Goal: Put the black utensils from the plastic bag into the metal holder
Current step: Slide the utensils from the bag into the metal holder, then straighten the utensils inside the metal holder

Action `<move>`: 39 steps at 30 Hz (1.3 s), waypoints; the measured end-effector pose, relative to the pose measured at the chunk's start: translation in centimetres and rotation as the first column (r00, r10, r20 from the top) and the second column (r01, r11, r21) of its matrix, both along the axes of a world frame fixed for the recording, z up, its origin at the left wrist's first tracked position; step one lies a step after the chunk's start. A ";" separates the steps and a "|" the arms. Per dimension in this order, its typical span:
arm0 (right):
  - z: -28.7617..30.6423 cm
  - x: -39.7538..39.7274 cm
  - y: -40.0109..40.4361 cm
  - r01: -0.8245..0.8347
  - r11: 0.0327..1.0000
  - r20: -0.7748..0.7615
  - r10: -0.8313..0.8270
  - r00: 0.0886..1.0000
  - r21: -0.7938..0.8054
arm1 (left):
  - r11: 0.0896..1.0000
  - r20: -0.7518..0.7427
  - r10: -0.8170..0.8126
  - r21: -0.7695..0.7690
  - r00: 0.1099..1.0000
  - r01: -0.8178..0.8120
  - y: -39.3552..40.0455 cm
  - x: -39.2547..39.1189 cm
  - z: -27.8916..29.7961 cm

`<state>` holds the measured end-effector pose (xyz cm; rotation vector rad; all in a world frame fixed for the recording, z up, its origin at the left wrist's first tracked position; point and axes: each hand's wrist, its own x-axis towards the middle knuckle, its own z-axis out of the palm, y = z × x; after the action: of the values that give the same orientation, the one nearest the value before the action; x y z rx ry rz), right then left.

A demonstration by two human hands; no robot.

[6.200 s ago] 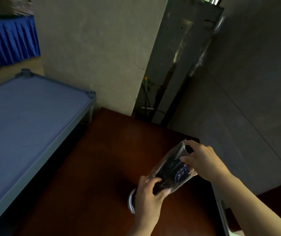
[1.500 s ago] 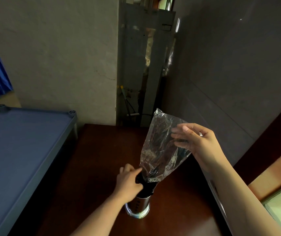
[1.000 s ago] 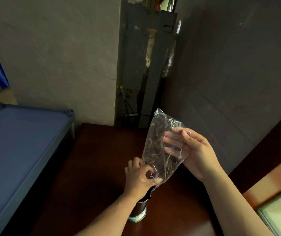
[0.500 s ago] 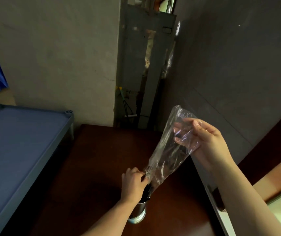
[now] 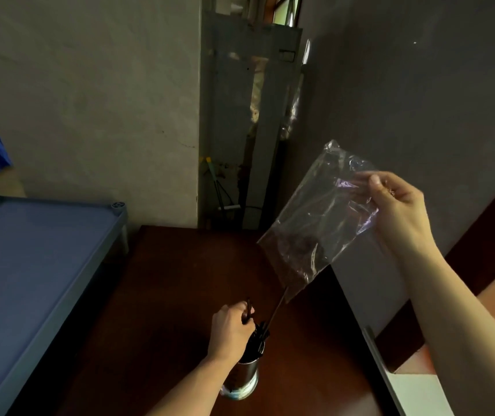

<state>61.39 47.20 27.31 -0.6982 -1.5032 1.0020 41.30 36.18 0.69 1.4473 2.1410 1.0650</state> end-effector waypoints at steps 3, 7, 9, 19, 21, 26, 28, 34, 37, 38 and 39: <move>-1.0 0.2 0.4 0.115 0.989 0.065 -0.122 0.990 0.093 | 1.000 -0.028 -0.007 -0.005 1.000 0.007 -0.5 -0.2 0.0; -2.4 0.5 -0.3 0.155 0.988 -0.026 -0.154 0.988 0.015 | 0.998 -0.049 -0.060 0.004 0.997 0.060 -1.0 -0.5 -0.5; -2.8 0.9 -0.7 0.146 0.986 -0.074 -0.152 0.986 -0.076 | 0.998 -0.062 -0.064 -0.015 0.996 0.064 -0.9 -0.5 -0.3; -2.3 -0.2 -4.0 -0.135 0.983 -0.237 0.103 0.966 -0.124 | 0.980 -0.156 -0.171 -0.127 0.973 0.152 2.2 2.2 1.6; -1.5 -0.1 -4.0 -0.132 0.986 -0.232 0.105 0.967 -0.105 | 0.983 -0.091 -0.150 -0.124 0.984 0.139 2.1 2.2 1.2; 0.1 2.3 -1.6 -0.019 0.997 -0.306 -0.004 0.952 -0.073 | 0.989 -0.129 -0.117 -0.104 0.985 0.104 1.2 0.7 0.0; 0.3 3.4 -0.3 0.056 0.995 -0.361 -0.083 0.929 -0.084 | 0.991 -0.142 -0.106 -0.096 0.984 0.093 0.7 0.3 0.0; -7.0 4.0 2.6 0.318 0.845 -0.273 -0.457 0.847 -0.430 | 0.982 -0.044 -0.168 -0.094 0.985 0.163 -0.2 -0.4 1.4; -13.0 3.8 1.4 0.473 0.650 -0.066 -0.626 0.777 -0.595 | 0.975 0.091 -0.192 -0.095 0.977 0.200 -0.9 -1.3 2.2; -15.2 4.0 0.8 0.493 0.625 0.008 -0.615 0.789 -0.605 | 0.971 0.132 -0.200 -0.104 0.971 0.214 -1.1 -1.6 2.3; -17.5 4.1 0.2 0.464 0.602 0.065 -0.564 0.823 -0.649 | 0.966 0.163 -0.205 -0.122 0.965 0.226 -1.4 -1.8 2.4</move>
<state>65.50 47.41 9.84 -1.4310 -0.6990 1.0695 39.46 34.77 3.12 1.4479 1.8651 0.8943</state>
